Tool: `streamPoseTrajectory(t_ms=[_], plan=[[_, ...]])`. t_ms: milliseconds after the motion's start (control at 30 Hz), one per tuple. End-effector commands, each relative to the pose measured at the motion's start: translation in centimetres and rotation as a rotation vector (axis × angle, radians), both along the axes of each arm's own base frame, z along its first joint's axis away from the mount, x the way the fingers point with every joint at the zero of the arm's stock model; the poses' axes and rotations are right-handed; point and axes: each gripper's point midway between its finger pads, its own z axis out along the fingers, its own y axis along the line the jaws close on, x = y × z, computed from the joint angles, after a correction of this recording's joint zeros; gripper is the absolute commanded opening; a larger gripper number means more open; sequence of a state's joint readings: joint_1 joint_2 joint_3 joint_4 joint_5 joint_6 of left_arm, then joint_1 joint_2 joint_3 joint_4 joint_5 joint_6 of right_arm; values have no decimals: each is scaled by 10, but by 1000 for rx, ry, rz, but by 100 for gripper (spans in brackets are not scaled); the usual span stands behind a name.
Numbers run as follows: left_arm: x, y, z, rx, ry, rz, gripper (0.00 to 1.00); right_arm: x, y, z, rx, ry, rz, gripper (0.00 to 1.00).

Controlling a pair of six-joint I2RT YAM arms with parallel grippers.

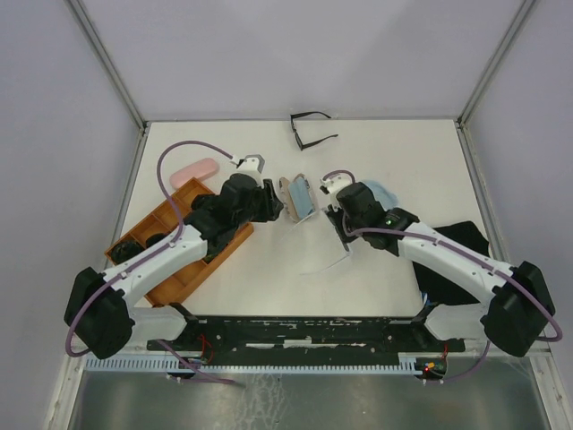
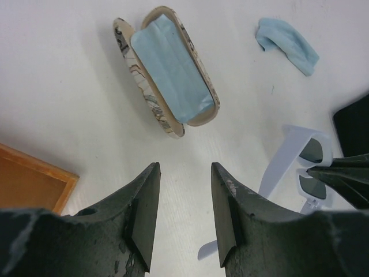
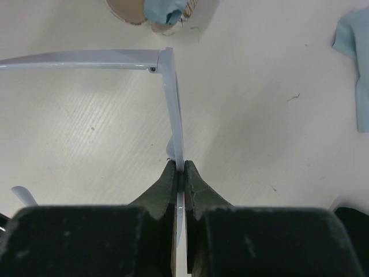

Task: Organize the sunglasses
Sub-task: Pick up the sunglasses from the center of the board, then fold the sunglasses.

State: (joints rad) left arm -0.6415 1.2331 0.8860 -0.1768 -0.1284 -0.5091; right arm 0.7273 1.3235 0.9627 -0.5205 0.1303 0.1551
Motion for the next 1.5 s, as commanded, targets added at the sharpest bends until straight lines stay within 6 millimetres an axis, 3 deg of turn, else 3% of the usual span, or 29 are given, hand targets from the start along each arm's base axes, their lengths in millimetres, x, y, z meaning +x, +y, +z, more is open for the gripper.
streamPoseTrajectory(t_ms=[0, 433, 767, 1033, 1467], plan=[[6, -18, 15, -32, -21, 27, 48, 19, 14, 46, 155, -209, -80, 0], [4, -48, 13, -11, -27, -8, 48, 18, 11, 49, 163, -255, -102, 0], [2, -59, 15, 24, -54, -7, 48, 22, 18, 45, 143, -241, -94, 0], [-3, -67, 4, 91, -60, -9, 48, 23, 28, 53, 176, -239, -87, 0], [-11, -95, 0, 77, -51, -68, 48, 21, 39, 52, 200, -221, -78, 0]])
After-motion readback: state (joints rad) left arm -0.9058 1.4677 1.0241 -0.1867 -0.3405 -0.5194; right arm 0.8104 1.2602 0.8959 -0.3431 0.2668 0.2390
